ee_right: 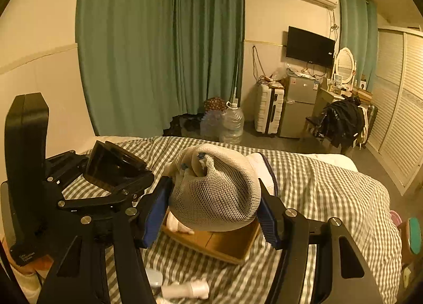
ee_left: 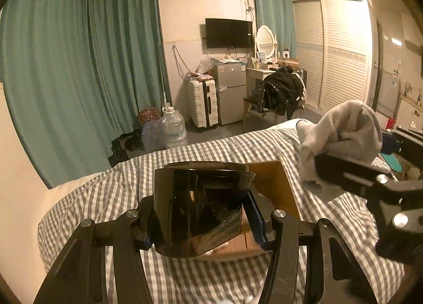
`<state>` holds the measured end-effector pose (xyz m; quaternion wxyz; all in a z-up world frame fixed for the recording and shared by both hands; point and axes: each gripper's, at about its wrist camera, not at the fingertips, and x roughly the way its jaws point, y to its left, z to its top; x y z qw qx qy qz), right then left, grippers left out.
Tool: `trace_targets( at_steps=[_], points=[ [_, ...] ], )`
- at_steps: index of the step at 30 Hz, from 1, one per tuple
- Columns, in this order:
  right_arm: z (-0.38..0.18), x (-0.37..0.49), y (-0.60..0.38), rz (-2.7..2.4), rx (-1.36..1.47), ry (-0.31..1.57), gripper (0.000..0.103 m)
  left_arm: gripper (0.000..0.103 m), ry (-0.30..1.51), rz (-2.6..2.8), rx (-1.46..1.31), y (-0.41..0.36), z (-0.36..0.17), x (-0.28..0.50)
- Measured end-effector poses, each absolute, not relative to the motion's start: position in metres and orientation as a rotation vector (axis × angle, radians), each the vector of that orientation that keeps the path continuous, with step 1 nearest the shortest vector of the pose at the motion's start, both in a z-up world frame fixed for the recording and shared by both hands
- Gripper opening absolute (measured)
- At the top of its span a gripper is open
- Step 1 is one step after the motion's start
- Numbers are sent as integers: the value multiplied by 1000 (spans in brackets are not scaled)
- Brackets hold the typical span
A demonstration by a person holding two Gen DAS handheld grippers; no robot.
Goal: Organize objects
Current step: 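Carry the black case and sock over the box and release both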
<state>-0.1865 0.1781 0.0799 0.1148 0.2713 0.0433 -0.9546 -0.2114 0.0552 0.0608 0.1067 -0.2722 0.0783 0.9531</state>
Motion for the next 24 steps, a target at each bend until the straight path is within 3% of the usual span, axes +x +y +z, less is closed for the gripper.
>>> trace_targets(
  at_steps=[14, 24],
  points=[
    [14, -310, 199, -2752, 945, -7, 60, 56, 230, 2770, -928, 74, -12, -320],
    [-44, -336, 210, -2707, 1107, -38, 59, 56, 257, 2705, -1067, 78, -74, -336]
  ],
)
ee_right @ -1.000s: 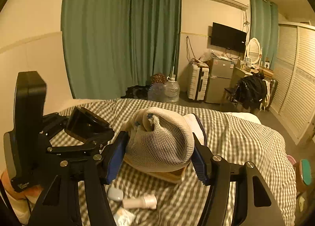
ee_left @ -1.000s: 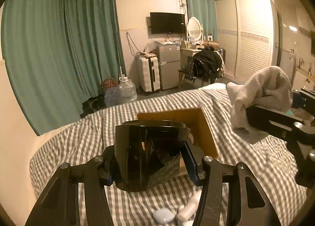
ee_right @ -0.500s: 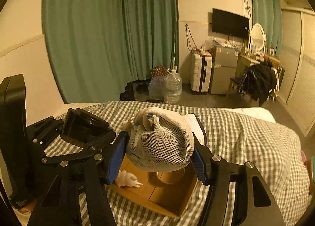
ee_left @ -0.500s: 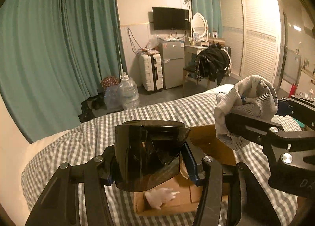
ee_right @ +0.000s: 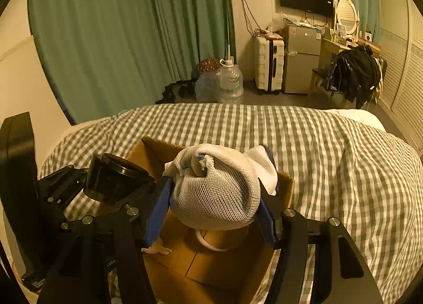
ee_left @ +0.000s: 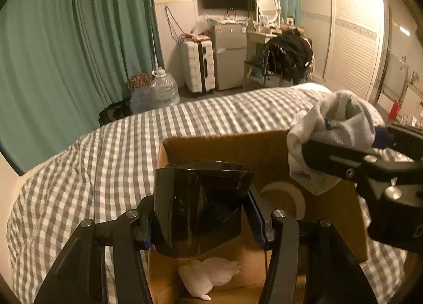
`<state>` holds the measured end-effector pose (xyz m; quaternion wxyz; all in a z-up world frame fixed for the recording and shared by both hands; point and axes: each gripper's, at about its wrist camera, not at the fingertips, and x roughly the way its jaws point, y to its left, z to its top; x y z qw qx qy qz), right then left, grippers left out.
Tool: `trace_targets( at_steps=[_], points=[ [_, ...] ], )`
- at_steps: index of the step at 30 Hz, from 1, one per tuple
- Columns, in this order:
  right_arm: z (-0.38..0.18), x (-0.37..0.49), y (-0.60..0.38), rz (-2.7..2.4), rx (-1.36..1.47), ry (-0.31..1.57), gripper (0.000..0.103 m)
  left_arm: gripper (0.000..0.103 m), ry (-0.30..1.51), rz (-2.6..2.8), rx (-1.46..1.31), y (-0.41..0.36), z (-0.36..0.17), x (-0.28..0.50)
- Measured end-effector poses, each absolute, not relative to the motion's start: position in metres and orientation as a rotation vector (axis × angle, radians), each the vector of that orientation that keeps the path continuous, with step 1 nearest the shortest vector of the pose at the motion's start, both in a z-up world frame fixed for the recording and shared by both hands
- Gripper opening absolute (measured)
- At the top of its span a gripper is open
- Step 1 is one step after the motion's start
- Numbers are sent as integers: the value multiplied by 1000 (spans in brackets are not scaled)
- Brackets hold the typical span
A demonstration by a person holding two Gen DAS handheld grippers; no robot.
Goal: Organize objects
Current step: 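Carry the black case and sock over the box and release both, then return to the pile and grasp the blue tissue pack with the right tool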
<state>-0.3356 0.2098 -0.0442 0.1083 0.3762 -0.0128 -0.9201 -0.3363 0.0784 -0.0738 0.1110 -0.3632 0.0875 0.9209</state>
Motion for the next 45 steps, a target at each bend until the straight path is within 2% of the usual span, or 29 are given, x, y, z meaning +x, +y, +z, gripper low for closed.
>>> trace_targets(
  at_steps=[8, 11, 16, 18, 23, 35, 40, 45],
  points=[
    [-46, -335, 208, -2701, 1115, -41, 59, 56, 243, 2684, -1090, 79, -82, -336],
    [-46, -332, 211, -2698, 1103, -80, 63, 56, 243, 2678, -1083, 79, -82, -333],
    [-35, -327, 224, -2721, 1048, -177, 79, 60, 267, 2668, -1080, 81, -76, -323],
    [-26, -324, 226, -2729, 1023, -201, 83, 74, 269, 2677, -1076, 81, -70, -318],
    [2, -297, 227, -2743, 970, -235, 86, 94, 250, 2727, -989, 78, -35, -290],
    [104, -199, 216, -2891, 801, -103, 90, 99, 244, 2868, -788, 61, 73, -205],
    [133, -151, 207, -2895, 774, -59, 91, 99, 266, 2903, -765, 51, 93, -165],
    [130, -111, 200, -2884, 793, -23, 91, 100, 246, 2884, -783, 34, 87, -125]
  ],
)
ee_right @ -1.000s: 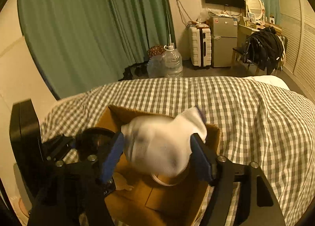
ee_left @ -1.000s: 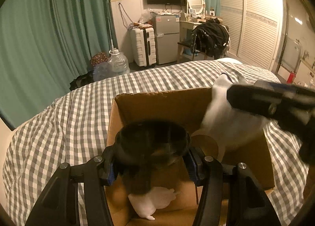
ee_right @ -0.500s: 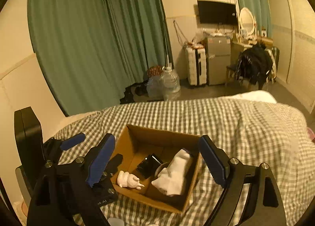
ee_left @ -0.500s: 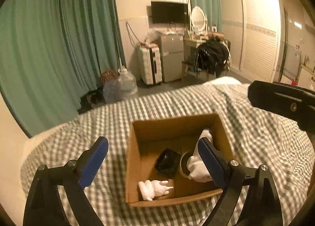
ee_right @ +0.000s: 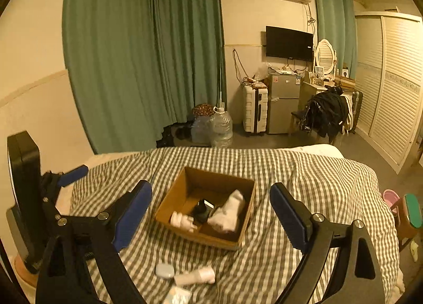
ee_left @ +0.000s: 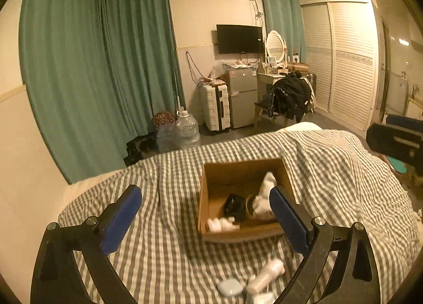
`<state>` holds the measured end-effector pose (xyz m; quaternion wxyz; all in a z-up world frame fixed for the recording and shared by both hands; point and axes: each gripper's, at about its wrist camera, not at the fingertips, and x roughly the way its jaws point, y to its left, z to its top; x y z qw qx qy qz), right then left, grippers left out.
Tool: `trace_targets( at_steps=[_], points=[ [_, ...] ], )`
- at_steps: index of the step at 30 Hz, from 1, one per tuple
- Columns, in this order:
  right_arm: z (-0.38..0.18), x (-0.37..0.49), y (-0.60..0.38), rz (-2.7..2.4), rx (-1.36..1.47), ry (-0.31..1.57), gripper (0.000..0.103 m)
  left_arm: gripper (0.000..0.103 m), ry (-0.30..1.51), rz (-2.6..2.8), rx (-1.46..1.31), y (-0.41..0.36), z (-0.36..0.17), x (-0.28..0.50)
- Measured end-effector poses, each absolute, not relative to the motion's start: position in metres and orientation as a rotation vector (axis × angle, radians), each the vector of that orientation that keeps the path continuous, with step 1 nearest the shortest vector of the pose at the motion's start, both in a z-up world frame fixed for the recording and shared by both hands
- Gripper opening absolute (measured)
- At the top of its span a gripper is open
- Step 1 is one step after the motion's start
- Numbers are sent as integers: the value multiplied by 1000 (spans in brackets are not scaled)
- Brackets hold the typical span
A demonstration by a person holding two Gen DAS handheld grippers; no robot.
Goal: Organize objects
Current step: 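Return to the pile and grasp the blue tissue pack with the right tool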
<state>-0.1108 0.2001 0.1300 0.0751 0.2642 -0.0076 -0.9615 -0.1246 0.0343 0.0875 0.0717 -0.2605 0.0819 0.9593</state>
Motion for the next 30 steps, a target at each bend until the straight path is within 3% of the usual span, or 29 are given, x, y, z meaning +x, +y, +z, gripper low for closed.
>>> trace_targets(
  at_steps=[9, 14, 22, 28, 29, 30],
  points=[
    [25, -74, 188, -2838, 991, 61, 91, 101, 127, 2867, -960, -2, 4, -89],
    [-51, -95, 178, -2715, 1203, -12, 91, 101, 114, 2882, -1109, -8, -58, -98],
    [-145, -114, 144, -2522, 1458, 62, 90, 101, 249, 2867, -1220, -13, -117, -114],
    [-181, -115, 126, -2360, 1546, 80, 76, 101, 266, 2823, -1248, -8, -127, -123],
    [-184, -115, 124, -2332, 1559, 81, 67, 101, 270, 2819, -1260, -7, -129, -125],
    [-187, -115, 123, -2310, 1568, 70, 66, 101, 271, 2817, -1266, -7, -130, -127]
  ],
)
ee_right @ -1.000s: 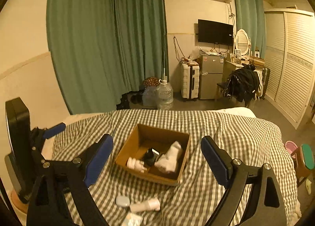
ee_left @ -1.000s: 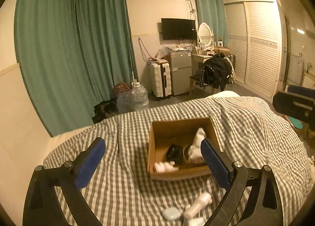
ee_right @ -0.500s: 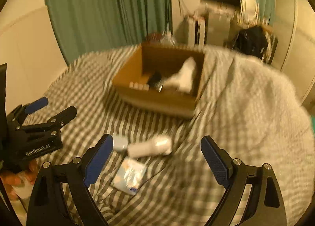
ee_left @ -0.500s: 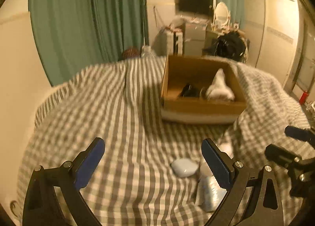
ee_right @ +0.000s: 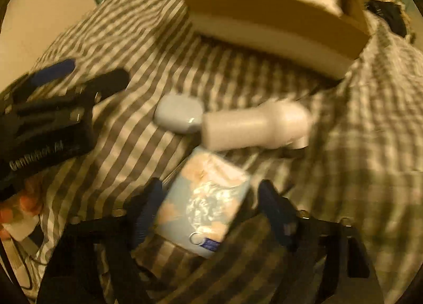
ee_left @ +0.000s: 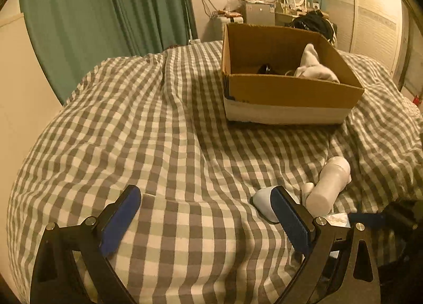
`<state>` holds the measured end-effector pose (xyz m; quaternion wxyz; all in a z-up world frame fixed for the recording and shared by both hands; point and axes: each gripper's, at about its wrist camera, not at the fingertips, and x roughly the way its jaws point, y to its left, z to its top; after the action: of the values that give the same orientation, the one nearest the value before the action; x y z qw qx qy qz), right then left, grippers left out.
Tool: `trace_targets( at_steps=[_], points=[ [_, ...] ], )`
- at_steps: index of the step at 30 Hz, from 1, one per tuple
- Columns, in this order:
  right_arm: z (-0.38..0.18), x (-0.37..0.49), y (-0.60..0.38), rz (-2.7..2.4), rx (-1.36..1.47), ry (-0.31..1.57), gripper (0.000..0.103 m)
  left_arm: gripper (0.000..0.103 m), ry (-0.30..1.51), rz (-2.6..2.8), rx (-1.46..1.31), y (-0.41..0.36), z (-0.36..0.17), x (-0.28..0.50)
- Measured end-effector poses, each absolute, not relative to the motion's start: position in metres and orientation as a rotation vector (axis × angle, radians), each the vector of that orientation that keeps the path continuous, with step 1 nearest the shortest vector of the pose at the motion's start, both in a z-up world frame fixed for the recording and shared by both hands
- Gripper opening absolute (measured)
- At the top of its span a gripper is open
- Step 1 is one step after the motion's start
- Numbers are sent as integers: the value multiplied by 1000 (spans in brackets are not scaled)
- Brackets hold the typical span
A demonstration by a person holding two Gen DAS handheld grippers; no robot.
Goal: Organize objects
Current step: 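Return to the pile and grasp the blue tissue pack with the right tool, then grasp the white earbud case with the left tool while the right tool holds the tissues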
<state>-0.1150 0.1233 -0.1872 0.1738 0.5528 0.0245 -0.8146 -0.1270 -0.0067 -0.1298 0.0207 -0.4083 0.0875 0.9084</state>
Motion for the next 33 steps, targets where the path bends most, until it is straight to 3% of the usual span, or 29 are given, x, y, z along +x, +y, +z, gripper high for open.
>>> trace_targets(
  at_steps=[6, 13, 20, 25, 27, 33],
  points=[
    [-164, -108, 139, -2346, 1484, 8, 60, 101, 303, 2777, -1317, 1, -140, -131],
    [-112, -122, 175, -2589, 1338, 154, 60, 101, 395, 2650, -1373, 35, -159, -135],
    [-130, -140, 181, -2552, 1355, 61, 60, 99, 519, 2524, -1449, 57, -185, -148],
    [-129, -135, 193, -2531, 1348, 14, 60, 80, 492, 2457, -1516, 63, -198, -168],
    [-133, -136, 193, -2529, 1351, 4, 60, 60, 483, 2432, -1516, 67, -200, -170],
    [-131, -130, 194, -2534, 1338, 0, 60, 60, 513, 2430, -1499, 71, -195, -161]
  ],
)
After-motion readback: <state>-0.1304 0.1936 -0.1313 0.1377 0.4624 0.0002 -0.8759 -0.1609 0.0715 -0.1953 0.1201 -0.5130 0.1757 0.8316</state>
